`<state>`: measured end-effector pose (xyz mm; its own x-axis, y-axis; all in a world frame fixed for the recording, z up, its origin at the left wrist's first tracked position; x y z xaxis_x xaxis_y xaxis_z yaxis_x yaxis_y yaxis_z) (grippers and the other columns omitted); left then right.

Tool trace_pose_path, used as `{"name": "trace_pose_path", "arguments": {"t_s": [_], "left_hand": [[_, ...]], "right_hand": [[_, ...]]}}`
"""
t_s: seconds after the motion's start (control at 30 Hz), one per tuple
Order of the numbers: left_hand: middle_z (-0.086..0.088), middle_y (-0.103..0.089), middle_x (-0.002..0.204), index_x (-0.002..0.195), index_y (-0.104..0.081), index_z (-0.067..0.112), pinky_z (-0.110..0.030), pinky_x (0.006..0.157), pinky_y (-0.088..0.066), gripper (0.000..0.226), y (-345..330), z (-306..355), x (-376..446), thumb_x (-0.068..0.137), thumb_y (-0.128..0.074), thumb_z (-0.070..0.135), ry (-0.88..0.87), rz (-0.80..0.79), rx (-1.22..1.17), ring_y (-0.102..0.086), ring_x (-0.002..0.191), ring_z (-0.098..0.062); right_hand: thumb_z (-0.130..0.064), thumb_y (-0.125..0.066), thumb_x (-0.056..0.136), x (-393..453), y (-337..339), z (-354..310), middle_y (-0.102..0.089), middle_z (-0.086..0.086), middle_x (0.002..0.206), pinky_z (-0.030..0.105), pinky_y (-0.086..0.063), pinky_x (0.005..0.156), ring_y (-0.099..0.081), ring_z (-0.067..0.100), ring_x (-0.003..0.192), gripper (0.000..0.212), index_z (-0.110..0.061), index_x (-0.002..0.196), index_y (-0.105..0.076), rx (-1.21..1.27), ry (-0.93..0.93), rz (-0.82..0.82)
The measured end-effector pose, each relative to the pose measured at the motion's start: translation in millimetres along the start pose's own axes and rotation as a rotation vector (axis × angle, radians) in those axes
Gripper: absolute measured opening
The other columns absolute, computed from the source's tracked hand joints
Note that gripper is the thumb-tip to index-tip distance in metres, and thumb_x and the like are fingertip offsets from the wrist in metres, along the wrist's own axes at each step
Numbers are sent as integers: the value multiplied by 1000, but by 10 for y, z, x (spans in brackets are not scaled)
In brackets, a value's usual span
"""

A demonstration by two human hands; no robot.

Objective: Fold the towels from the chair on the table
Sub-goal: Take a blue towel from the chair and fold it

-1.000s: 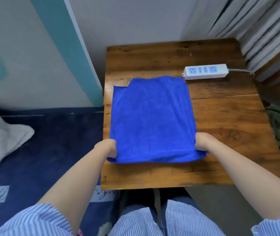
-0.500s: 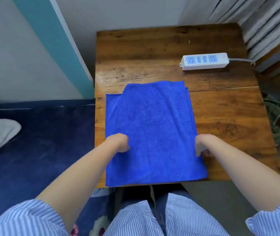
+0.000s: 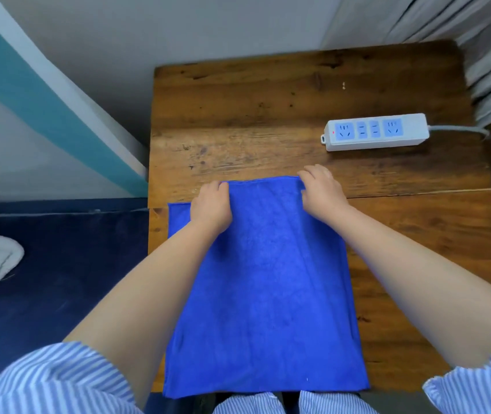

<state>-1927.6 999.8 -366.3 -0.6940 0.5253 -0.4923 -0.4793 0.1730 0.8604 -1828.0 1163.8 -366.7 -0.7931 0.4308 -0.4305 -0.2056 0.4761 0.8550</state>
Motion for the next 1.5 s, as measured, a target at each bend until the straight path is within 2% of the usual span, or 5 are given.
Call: {"name": "trace_pose_path", "arguments": {"t_s": [0.5,0.73,0.93,1.1,1.5], "left_hand": [[-3,-44,67,59,-37,17,-31,57,-22,37,191,-267,24,90,-55,29,-273,-374,-60,-40,71,-22],[-1,-45,94,73,-47,10,-25,74,-30,23,130,-685,-362,91,-53,23,-165,-485,-220,-42,94,-14],[-6,-61,102,63,-44,18,-25,102,-25,31,184,-774,-532,92,-53,23,-141,-337,-219,-33,128,-6],[-5,-41,69,68,-45,7,-25,59,-29,27,258,-922,-614,91,-53,18,-26,-220,-619,-39,66,-18],[-2,-50,71,66,-48,15,-17,42,-46,26,99,-1161,-74,92,-51,18,251,-130,-659,-50,60,-11]], "right_hand": [[-4,-49,88,62,101,412,-54,-1,75,24,-32,58,-47,12,69,22,-17,71,-54,423,14,-433],[-3,-52,89,-334,-32,562,-48,1,65,25,-32,54,-44,14,60,27,-14,65,-51,503,-214,-801],[-9,-52,89,-354,-9,491,-49,1,72,27,-35,57,-46,18,65,25,-17,66,-49,372,-247,-656],[-8,-53,79,-393,199,460,-39,6,72,25,-24,54,-36,18,68,20,-3,62,-43,762,-293,-486],[3,-41,91,-17,58,386,-49,5,54,18,-45,39,-52,12,42,30,-11,66,-50,978,-518,-302]]}}
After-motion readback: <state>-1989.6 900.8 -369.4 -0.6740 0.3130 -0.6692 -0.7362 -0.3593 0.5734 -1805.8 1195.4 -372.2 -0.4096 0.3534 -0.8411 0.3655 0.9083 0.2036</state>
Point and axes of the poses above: each hand's wrist, its own x-axis towards the middle knuckle, its own y-axis out of the back of the hand, z = x × y, the point moved 6 cm from there along x, towards the middle knuckle
